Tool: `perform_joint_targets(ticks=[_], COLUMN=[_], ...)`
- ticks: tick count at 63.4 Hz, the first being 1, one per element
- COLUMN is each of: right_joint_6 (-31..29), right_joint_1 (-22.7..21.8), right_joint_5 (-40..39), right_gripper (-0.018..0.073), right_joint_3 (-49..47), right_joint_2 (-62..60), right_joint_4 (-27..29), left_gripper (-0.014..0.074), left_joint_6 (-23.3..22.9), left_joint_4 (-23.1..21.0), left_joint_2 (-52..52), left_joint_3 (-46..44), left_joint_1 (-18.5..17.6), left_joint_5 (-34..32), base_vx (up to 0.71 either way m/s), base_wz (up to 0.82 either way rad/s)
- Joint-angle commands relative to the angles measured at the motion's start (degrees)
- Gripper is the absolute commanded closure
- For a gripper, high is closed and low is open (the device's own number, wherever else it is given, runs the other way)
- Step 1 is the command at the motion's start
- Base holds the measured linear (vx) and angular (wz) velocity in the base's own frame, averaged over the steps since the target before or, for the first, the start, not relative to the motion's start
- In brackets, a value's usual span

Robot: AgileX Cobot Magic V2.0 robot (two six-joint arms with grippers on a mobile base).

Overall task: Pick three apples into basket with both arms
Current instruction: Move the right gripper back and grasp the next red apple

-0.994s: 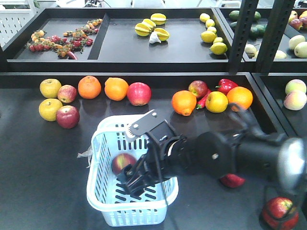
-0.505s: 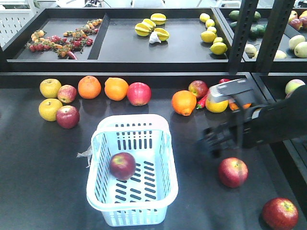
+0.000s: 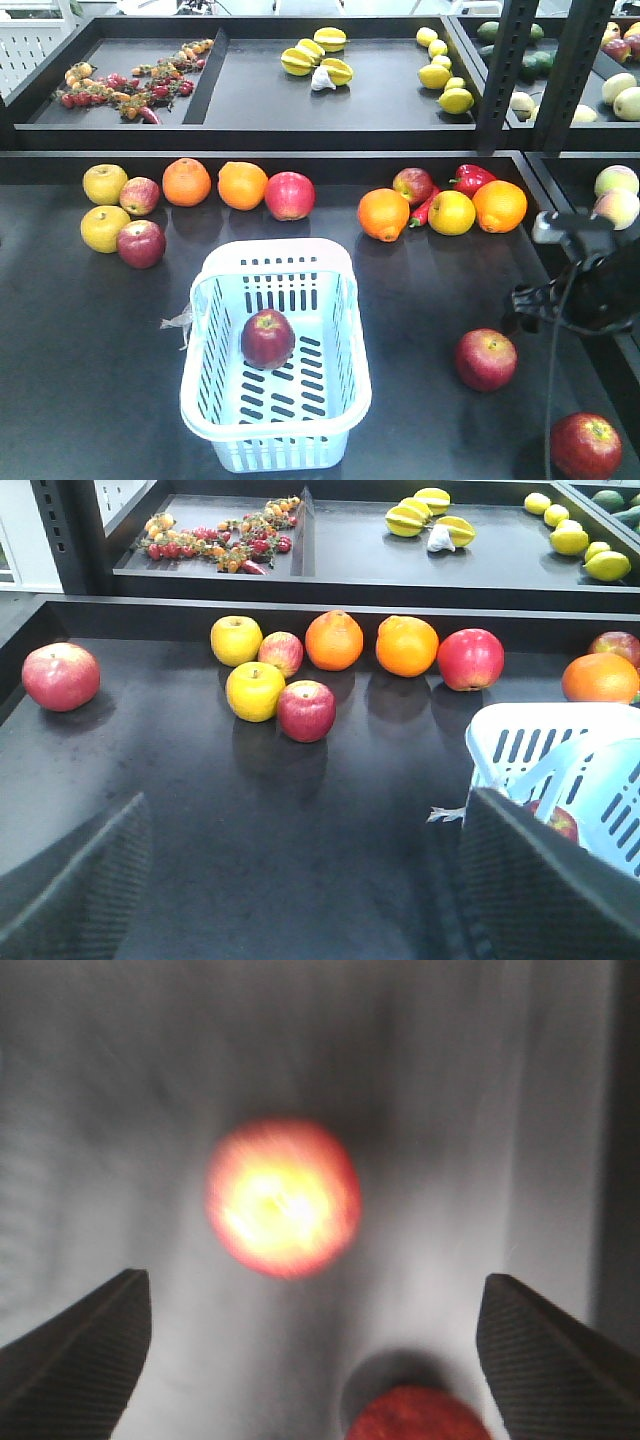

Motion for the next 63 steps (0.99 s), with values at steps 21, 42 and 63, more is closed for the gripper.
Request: perform_joint_targets(ticks=[21,42,63], right_joint_6=[-10.7,-25.7,-25.9], right_joint_1=[0.1,0.1,0.1], right_joint_5=[-8.3,-9.9,-9.7], right_gripper=[-0.0050,-0.0043,-0.0040], right_joint_3=[-1.5,-1.5,-1.5], right_joint_2=[3.5,4.9,9.9], right_joint_4=[14.0,25.7,25.7], left_gripper=[0.0004,0.0004,0.0004], left_joint_6=[-0.6,-0.6,-0.6], left_joint_4=[1.1,1.1,1.1], left_joint_2=[0.4,0.4,0.4], left_joint_3=[-1.2,-1.2,-1.2], left_joint_1=[-0.1,-0.1,-0.1], left_joint_5=[-3.3,-3.3,-3.3], base_vx=[0.00,0.00,0.00], base_wz=[0.00,0.00,0.00])
